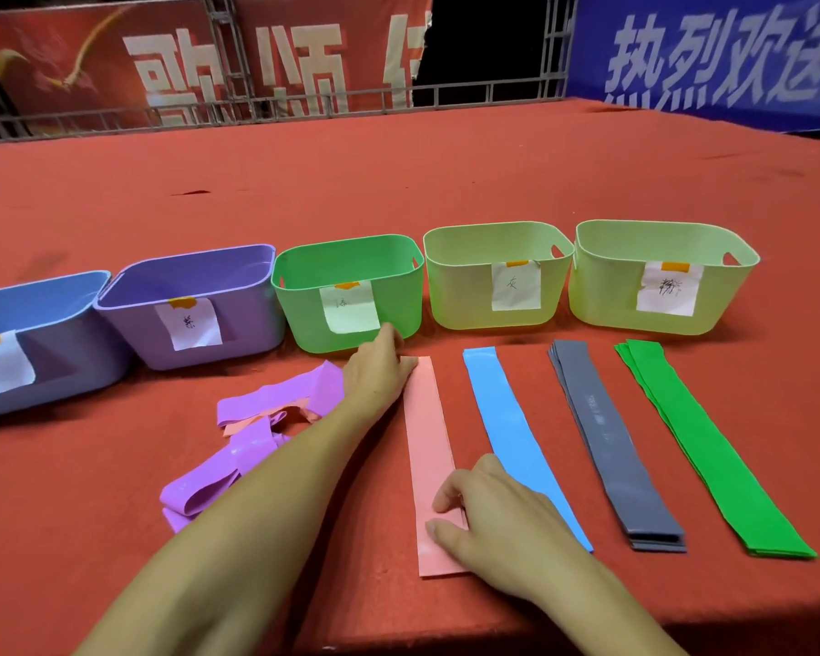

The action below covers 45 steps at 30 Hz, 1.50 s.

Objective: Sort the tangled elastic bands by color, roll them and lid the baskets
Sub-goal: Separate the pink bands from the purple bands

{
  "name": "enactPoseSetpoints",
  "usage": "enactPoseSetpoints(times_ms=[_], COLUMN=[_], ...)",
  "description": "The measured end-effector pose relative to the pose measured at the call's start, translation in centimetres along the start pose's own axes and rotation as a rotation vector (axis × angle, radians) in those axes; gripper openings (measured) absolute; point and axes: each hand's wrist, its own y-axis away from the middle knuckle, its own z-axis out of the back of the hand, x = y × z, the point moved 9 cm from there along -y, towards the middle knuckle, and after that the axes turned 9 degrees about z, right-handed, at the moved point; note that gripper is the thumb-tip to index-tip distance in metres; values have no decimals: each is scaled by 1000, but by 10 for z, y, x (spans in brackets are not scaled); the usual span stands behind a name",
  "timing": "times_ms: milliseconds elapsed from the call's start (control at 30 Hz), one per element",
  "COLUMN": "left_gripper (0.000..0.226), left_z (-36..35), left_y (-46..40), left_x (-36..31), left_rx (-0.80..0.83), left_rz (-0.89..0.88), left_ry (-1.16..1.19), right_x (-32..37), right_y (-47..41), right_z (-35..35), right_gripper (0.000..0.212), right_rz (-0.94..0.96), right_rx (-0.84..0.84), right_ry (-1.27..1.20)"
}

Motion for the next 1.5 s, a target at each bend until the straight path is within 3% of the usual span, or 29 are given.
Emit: enactPoseSetpoints(times_ms=[100,200,533,633,800,900,1000,1100,1200,1267,1500], left_gripper=[17,19,35,24,11,16,35,54,39,31,28], left_z=[4,19,103,129,149,148,143,128,123,127,133], left_y=[8,17,89,105,106,94,89,88,85,83,77], left_x=[-12,-12,24,45,83,102,101,93,91,95,121], left_rx=[-34,-23,-95,-187,-208,-128,-91,-43,-72,-93,-78], left_rz=[-24,5,-34,-55,-17,42,35,5,-20,7,74], left_ry=[-102,-75,312,361,326,238,22,-148,-257,-169,214], right_x=[1,0,27,40,51,57,59,61,61,60,84], right_y=[-6,-14,-47,-56,-76,-87,-97,-103,-108,-113,-142], right_z=[3,9,27,21,7,0,-6,-9,-12,-16,-43], right_gripper=[20,25,10,7,8,8,8,7,5,3,41], right_rz=[11,36,224,244,235,241,230,226,213,192,225], right_rx=[-18,-44,-345,-359,-350,-349,-344,-346,-359,-352,-208], right_ry=[-6,-27,-390,-420,-456,-488,-510,-508,-463,-405,-77])
